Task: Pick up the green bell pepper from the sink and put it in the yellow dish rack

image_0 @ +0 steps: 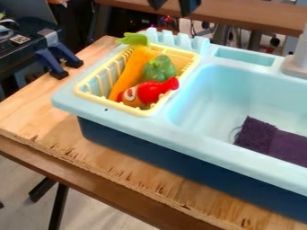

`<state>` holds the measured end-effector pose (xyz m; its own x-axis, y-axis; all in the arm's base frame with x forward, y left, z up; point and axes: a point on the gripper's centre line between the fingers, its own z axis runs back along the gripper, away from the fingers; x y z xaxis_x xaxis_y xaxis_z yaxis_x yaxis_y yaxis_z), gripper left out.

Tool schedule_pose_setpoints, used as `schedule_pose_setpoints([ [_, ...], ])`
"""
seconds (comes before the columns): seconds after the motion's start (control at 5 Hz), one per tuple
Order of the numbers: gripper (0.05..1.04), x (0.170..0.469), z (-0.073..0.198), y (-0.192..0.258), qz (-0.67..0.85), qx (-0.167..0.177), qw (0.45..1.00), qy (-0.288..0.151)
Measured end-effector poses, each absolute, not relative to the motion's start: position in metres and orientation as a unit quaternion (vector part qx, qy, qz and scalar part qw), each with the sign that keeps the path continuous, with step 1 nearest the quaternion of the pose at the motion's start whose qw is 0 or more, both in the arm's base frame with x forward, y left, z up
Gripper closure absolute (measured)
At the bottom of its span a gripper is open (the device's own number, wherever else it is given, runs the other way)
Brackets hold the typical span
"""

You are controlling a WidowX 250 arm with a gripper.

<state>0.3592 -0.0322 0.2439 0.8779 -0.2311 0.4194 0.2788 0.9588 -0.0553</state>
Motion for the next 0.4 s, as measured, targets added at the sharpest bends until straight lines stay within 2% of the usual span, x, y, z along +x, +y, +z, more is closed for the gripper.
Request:
schedule_pose_setpoints([
  [0.2, 0.076, 0.349, 0.253, -0.051, -0.166, -0.055, 0.967, -0.185],
  [0.4, 0.076, 0.342, 0.247, -0.076, -0.202, -0.041, 0.965, -0.165],
])
